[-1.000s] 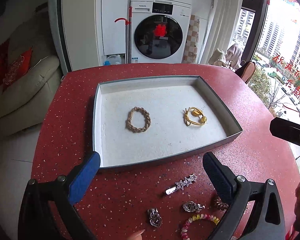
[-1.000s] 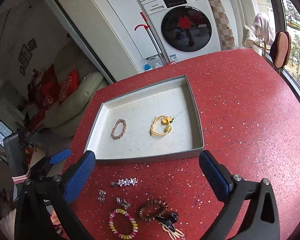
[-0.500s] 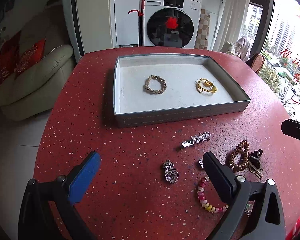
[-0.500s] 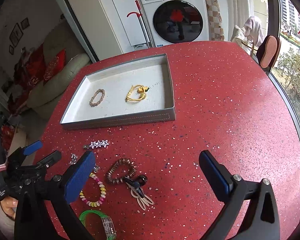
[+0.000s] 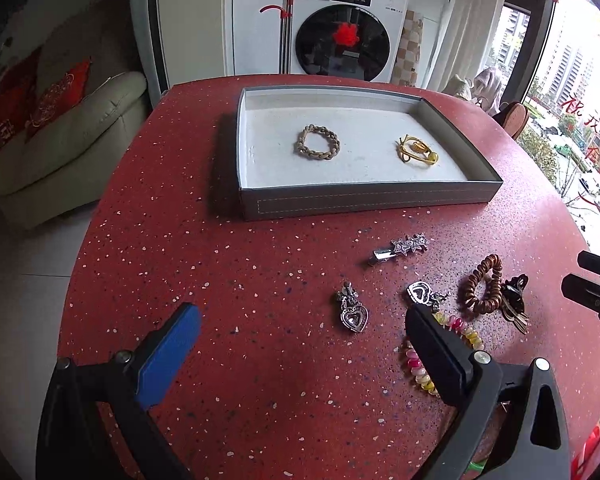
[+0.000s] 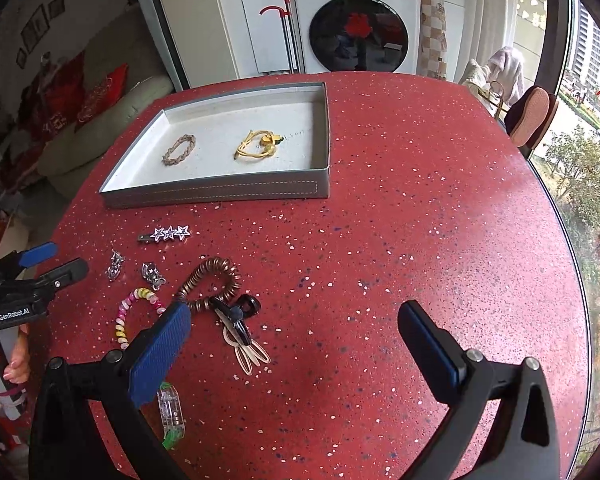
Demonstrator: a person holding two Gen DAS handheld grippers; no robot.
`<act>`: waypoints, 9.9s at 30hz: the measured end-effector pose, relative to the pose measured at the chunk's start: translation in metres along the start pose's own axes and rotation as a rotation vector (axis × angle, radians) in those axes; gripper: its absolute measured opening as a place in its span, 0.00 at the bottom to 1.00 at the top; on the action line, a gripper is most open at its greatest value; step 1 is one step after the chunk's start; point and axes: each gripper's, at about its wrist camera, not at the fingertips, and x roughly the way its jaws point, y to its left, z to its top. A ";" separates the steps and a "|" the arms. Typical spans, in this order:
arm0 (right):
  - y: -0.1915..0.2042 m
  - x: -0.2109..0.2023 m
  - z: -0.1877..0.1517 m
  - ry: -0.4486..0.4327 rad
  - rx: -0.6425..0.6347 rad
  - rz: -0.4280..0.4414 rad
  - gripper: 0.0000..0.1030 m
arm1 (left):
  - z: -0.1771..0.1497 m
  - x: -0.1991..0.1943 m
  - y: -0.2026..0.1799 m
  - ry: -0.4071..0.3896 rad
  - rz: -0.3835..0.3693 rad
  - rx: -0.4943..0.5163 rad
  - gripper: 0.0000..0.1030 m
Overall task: Organize jewelry
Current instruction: 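Withdraw both tools from the tray toward the remaining jewelry, then grasp the silver heart pendant with the left tool while the right tool grasps the black claw clip, then carry the pendant and claw clip into the tray and open both tools, then withdraw both tools toward the star hairpin and beige hair clip, then grasp the silver star hairpin with the left tool while the right tool grasps the beige hair clip, then carry the star hairpin and beige clip over the white tray with both tools, then lower both items into the tray and open both tools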
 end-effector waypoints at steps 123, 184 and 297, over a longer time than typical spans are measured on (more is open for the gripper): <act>0.020 0.098 0.172 -0.073 0.155 0.138 0.55 | 0.174 0.095 -0.010 -0.132 0.042 0.012 1.00; 0.067 0.042 -0.017 0.088 -0.101 -0.032 0.52 | 0.043 0.070 -0.073 0.050 -0.083 0.342 0.98; 0.026 0.157 0.172 0.035 0.190 0.133 0.11 | 0.157 0.124 -0.020 -0.043 0.010 0.155 0.35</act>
